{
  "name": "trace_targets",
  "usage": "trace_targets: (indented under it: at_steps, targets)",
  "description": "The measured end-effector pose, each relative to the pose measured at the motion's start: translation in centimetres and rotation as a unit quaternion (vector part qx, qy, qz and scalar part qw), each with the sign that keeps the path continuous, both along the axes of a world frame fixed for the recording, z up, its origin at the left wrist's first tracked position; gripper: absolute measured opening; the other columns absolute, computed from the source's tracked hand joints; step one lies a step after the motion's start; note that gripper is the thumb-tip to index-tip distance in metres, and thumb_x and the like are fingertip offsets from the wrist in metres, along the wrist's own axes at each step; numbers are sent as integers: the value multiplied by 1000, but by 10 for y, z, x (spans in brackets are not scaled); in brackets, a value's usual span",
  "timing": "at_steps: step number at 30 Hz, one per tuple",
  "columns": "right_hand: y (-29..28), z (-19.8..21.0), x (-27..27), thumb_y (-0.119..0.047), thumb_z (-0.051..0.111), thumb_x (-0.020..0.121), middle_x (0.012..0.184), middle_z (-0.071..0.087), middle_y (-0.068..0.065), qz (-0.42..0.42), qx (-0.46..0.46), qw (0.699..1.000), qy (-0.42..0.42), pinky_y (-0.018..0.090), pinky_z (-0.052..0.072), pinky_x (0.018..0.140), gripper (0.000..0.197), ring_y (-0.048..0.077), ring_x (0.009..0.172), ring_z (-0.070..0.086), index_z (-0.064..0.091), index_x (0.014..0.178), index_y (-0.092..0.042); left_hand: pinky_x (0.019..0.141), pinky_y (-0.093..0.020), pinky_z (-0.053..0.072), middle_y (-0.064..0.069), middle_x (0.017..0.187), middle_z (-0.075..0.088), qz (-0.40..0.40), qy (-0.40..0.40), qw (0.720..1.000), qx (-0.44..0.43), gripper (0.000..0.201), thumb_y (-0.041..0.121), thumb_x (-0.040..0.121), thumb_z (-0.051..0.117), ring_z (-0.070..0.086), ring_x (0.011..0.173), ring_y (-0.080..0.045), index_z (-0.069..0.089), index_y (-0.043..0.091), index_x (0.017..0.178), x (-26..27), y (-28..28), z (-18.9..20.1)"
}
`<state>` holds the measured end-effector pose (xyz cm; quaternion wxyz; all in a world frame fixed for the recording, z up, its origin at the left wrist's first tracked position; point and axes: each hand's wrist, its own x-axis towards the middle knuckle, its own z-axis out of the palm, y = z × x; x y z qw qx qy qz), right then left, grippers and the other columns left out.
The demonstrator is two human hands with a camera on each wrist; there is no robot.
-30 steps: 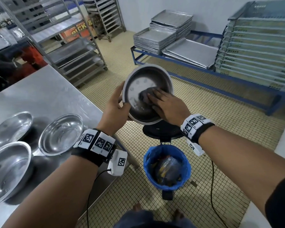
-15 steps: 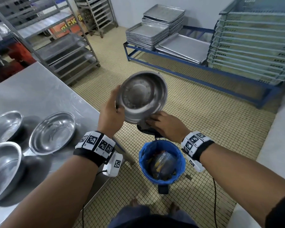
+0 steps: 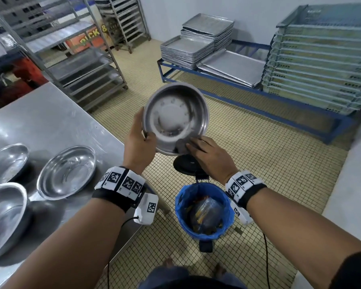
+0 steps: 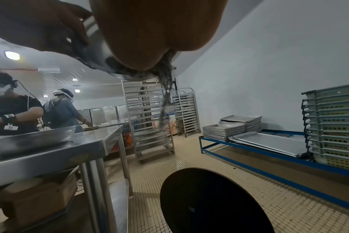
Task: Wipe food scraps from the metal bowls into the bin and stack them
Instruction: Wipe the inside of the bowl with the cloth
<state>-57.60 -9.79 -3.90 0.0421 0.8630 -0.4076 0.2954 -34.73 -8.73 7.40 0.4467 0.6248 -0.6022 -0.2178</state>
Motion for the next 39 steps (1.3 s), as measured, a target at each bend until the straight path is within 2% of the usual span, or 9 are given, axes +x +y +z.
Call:
trace_targets:
  at_steps: [2, 4, 7, 10, 16, 24, 28, 35, 39]
  targets:
    - [0, -2, -6, -14, 81, 83, 136, 62, 11, -7, 19, 1000, -7, 41, 63, 80, 56, 30, 123, 56, 62, 135, -8, 78, -29, 59, 1, 118, 67, 21, 18, 1000, 6, 74, -3, 93, 54, 67, 108, -26, 43, 35, 156, 9, -3, 0]
    - [-5, 8, -11, -14, 77, 85, 132, 62, 14, -40, 16, 999, -34, 45, 63, 80, 56, 32, 116, 59, 59, 137, -5, 71, -27, 60, -4, 121, 68, 25, 27, 999, 21, 74, -3, 94, 55, 70, 107, -28, 42, 37, 155, 13, -5, 2]
    - [-23, 47, -9, -22, 55, 102, 120, 66, 16, -84, -43, 980, -174, 31, 56, 87, 38, 26, 106, 61, 62, 134, -3, 73, -42, 67, 6, 118, 67, -12, 27, 999, 42, 72, 0, 98, 59, 75, 97, -22, 43, 46, 151, 10, -3, 4]
    - [-43, 92, 0, -19, 57, 102, 123, 64, 17, -99, -98, 963, -228, 26, 47, 90, 41, 24, 110, 57, 57, 141, -6, 70, -52, 66, 7, 122, 67, -52, 18, 997, 54, 70, 2, 99, 61, 77, 89, -20, 44, 48, 149, 2, 0, 4]
    - [-64, 114, 4, -39, 48, 102, 133, 52, 15, -109, -48, 984, -131, 54, 47, 100, 45, 30, 119, 51, 52, 142, -18, 72, -51, 66, 1, 121, 72, -95, 13, 994, 44, 64, 5, 100, 60, 79, 85, -19, 46, 47, 146, -1, 6, 8]
    - [-61, 133, 13, -40, 43, 107, 141, 55, 13, -82, -64, 981, -163, 37, 60, 63, 34, 27, 99, 68, 53, 125, -13, 75, -50, 66, 7, 118, 72, -123, 22, 992, 14, 62, 4, 99, 63, 77, 95, -17, 48, 38, 149, 6, 7, 10]
    - [-62, 128, -1, -39, 51, 106, 86, 67, -2, -109, -1, 963, -247, 36, 58, 52, 27, 14, 63, 65, 46, 126, -21, 74, -58, 65, -1, 121, 73, -132, 121, 984, 21, 63, -2, 100, 58, 78, 91, -31, 48, 37, 150, 25, -2, 11]
    - [-69, 153, 16, -39, 52, 105, 103, 72, 2, -114, 1, 966, -234, 26, 51, 74, 33, 14, 85, 65, 59, 129, -18, 72, -57, 65, -10, 122, 71, -220, 179, 958, 47, 69, -5, 100, 59, 78, 90, -38, 42, 38, 151, 39, -15, 15]
    - [-69, 156, 18, -36, 55, 104, 93, 73, 2, -122, 2, 965, -234, 28, 54, 70, 29, 17, 76, 67, 60, 127, -19, 79, -46, 65, -1, 121, 72, -266, 121, 956, 29, 67, -2, 101, 60, 77, 99, -27, 42, 36, 152, 59, -31, 25]
